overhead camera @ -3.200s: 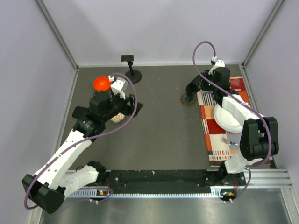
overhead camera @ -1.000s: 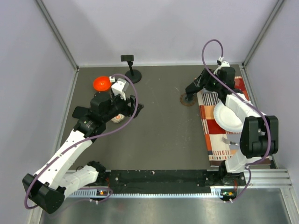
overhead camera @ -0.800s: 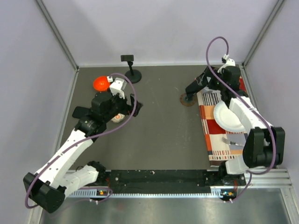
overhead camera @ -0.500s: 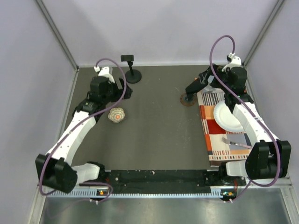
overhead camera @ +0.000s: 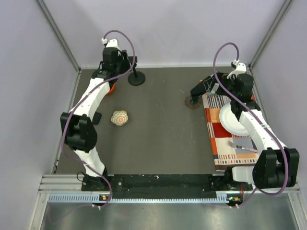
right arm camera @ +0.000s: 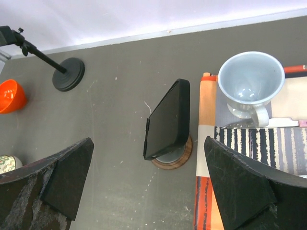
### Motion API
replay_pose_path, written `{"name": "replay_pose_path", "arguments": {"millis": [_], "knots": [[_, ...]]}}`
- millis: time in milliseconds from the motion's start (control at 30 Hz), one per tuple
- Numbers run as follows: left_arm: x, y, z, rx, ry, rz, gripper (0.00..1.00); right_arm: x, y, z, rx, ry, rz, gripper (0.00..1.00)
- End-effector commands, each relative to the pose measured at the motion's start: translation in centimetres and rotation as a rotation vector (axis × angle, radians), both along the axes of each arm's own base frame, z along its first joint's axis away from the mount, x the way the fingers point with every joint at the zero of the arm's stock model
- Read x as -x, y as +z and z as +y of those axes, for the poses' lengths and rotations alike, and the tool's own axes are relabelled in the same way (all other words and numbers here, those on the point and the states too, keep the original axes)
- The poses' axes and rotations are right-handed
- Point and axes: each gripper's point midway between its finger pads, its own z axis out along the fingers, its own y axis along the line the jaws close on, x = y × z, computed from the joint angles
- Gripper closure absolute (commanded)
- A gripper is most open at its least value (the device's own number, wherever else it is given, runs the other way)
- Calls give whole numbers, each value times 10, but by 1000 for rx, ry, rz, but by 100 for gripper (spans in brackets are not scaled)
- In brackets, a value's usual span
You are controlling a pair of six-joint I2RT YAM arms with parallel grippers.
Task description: Place the phone on the phone stand
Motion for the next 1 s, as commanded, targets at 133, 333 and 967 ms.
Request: {"name": "replay_pose_path", "arguments": {"millis": [133, 333, 967], "knots": [[-51, 17, 5, -112, -10, -106, 37, 5, 31, -5, 31, 20, -127, 1], [-73, 8, 13, -182, 9, -113, 41, 5, 27, -5, 37, 30, -124, 1], [-106, -17, 10, -119, -113, -141, 52, 3, 22, -5, 39, 38, -122, 1]]}}
